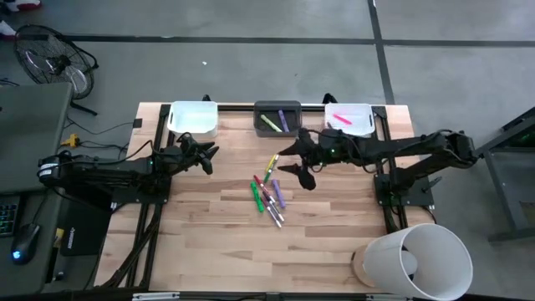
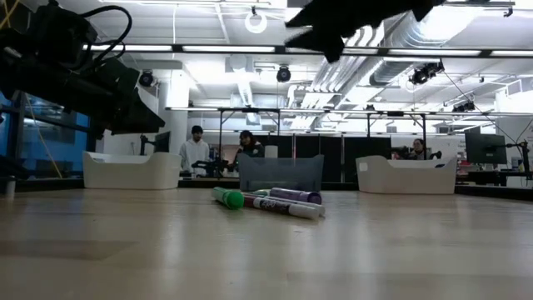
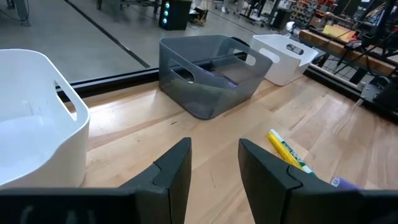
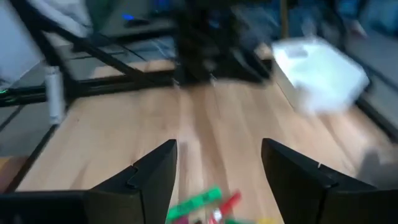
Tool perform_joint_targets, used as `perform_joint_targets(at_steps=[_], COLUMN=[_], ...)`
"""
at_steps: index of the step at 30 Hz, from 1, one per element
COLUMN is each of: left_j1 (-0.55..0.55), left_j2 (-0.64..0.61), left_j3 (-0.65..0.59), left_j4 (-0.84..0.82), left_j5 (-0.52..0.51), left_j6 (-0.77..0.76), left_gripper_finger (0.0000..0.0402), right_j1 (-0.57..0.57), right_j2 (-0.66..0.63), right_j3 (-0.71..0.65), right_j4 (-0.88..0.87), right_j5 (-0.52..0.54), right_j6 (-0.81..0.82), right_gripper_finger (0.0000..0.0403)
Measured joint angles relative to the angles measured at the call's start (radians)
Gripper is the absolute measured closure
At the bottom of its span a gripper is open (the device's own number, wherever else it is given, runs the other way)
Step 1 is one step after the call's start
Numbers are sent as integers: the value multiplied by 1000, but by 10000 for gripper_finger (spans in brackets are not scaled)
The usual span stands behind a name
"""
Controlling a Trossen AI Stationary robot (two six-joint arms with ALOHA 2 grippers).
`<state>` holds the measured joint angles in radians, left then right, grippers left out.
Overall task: Pick & Place Markers
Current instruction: Put the violet marker pen into the black bin
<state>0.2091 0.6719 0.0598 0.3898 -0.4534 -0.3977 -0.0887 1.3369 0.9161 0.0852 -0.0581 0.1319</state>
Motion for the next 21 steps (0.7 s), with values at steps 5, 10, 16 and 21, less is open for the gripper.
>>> perform_joint_targets(at_steps=[5, 10, 16, 21], left_j1=[0, 0, 0, 0], left_j2=[0, 0, 0, 0], left_j3=[0, 0, 0, 0], left_j4=[1, 1, 0, 1], left_j5=[0, 0, 0, 0], left_j6=[0, 0, 0, 0], left_gripper_finger=[271, 271, 271, 271], right_j1=[26, 63, 73, 90], right_j2=[60, 192, 391, 542], right_j3=[-2, 81, 266, 460], right_j4=[-169, -323, -516, -761], right_j5=[166, 297, 238, 242], right_j6=[98, 257, 408, 486], right_gripper_finger=[187, 187, 188, 188])
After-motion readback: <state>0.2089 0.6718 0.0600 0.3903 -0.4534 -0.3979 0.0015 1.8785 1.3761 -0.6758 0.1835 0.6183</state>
